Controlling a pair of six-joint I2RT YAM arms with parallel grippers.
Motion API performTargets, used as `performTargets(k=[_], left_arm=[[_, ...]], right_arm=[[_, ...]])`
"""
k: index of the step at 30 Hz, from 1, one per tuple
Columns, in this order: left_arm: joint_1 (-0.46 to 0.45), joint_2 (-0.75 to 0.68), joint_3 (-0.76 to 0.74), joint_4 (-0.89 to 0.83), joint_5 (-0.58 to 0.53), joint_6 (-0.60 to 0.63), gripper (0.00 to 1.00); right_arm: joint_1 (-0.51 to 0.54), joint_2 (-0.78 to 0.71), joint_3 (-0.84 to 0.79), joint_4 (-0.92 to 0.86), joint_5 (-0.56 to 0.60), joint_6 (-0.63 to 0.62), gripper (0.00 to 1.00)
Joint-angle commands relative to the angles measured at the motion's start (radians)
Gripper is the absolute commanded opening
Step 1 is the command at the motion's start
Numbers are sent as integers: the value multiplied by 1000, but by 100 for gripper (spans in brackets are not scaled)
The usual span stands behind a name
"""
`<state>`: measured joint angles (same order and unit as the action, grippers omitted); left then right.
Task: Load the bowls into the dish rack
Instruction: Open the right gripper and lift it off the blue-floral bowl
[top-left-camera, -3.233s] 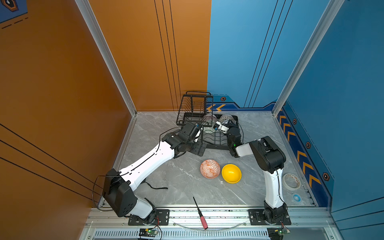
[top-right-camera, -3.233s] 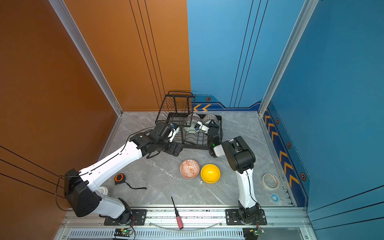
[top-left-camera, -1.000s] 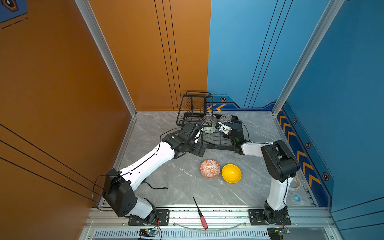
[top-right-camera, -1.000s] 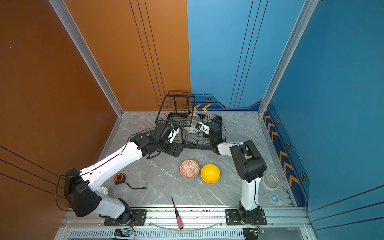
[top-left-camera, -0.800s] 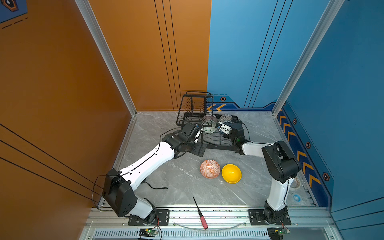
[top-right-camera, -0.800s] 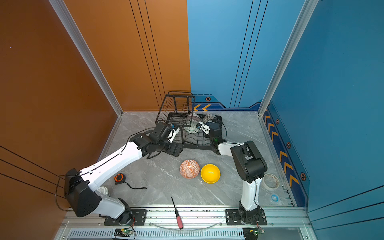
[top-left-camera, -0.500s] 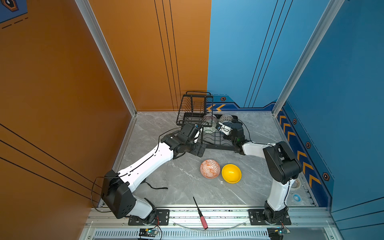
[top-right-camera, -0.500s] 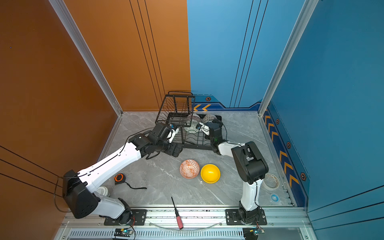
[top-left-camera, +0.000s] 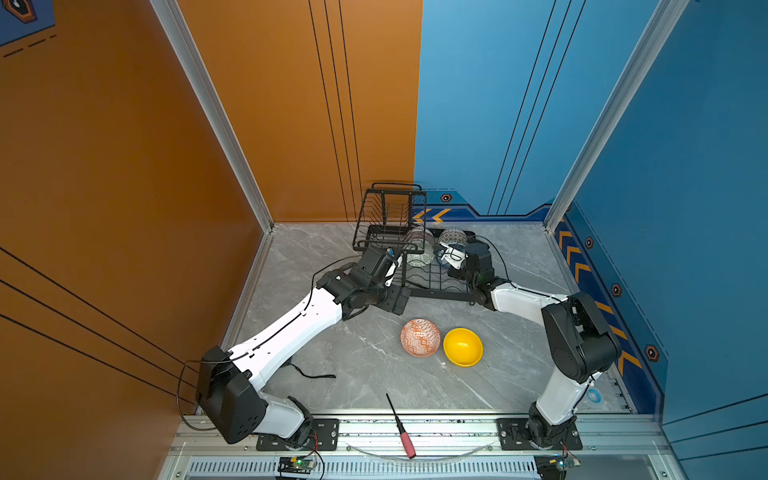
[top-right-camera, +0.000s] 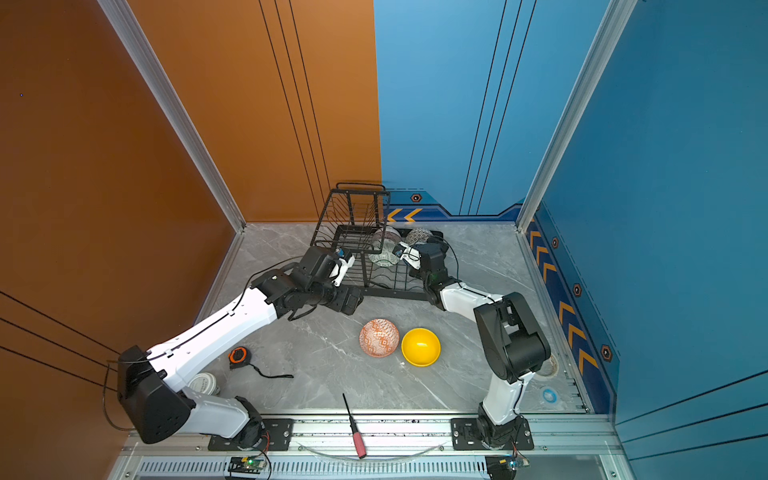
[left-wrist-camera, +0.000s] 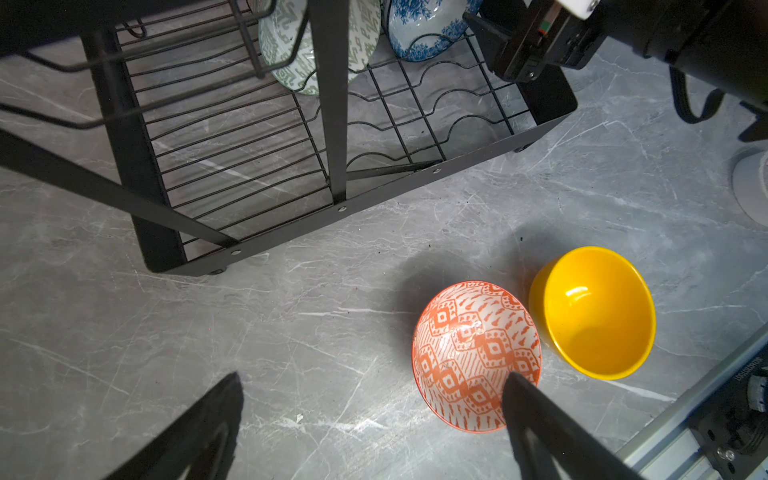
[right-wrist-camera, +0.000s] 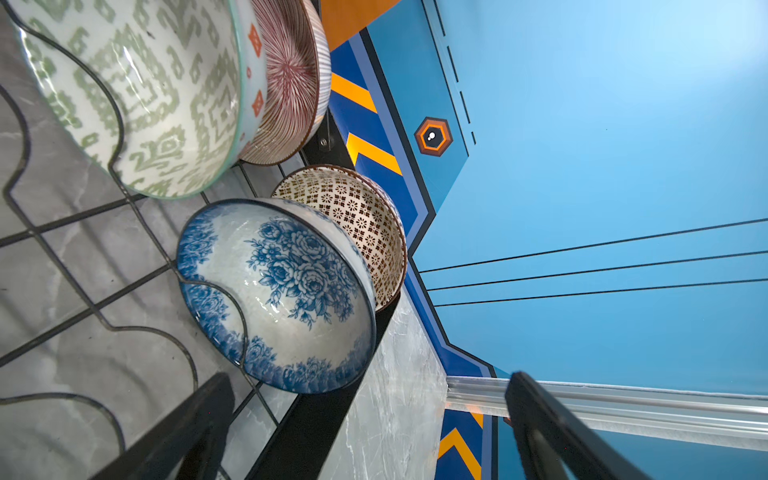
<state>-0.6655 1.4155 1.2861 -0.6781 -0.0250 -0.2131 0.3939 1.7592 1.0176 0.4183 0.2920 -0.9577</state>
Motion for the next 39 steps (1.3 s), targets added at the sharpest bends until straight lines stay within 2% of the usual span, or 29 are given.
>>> performTargets(k=[1,11,15,22,29,32,39], left_arm=[[12,-27,-20,-3,-11,-3,98],[8,-36,-24,-3,-19,-4,98],[8,-41,-22,-2,-22,-2,98],[6,-41,-3,-4,-16,7,98],[-1,-39,6,-15,-26,5,98],[-3,-33,23,-30,-27,4,98],[-2,-21,35,-50,-38,12,98]], right_arm=[[3,-62,-7,-105,-36,75,100],[35,-231,5,-324,-59,156,100],[49,-299,74,-539,-67,298,100],[102,-408,151,-799,-27,532,100],[111,-443,296,-1099,-76,759,100],[118,-441,346,-1192,-115,818,100],[125,-417,413,-1312,-130,856,100]])
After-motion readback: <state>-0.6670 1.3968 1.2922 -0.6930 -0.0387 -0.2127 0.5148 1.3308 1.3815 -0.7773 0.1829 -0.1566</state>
